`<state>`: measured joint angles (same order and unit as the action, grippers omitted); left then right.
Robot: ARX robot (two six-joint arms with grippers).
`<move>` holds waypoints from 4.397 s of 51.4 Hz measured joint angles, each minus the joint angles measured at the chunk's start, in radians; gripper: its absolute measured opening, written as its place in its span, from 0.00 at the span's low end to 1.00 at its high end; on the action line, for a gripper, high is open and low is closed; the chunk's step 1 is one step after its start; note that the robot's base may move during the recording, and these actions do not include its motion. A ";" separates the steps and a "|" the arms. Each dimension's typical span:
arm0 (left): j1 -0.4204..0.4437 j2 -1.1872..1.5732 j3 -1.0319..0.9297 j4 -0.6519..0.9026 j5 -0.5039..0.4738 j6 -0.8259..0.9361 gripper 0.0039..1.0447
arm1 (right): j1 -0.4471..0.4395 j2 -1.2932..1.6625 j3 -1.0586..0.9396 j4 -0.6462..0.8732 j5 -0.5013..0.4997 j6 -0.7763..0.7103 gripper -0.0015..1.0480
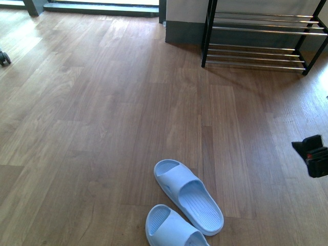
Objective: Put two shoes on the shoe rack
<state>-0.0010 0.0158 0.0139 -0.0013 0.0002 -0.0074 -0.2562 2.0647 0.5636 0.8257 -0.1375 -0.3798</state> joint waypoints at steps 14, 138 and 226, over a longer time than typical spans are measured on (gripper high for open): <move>0.000 0.000 0.000 0.000 0.000 0.000 0.91 | 0.093 0.350 0.177 -0.091 -0.053 -0.029 0.91; 0.000 0.000 0.000 0.000 0.000 0.000 0.91 | 0.496 0.851 0.584 0.148 0.085 0.105 0.91; 0.000 0.000 0.000 0.000 0.000 0.000 0.91 | 0.373 0.932 0.719 0.081 0.144 0.071 0.01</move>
<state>-0.0010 0.0158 0.0139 -0.0013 0.0002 -0.0074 0.1169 2.9967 1.2831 0.9066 0.0067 -0.3084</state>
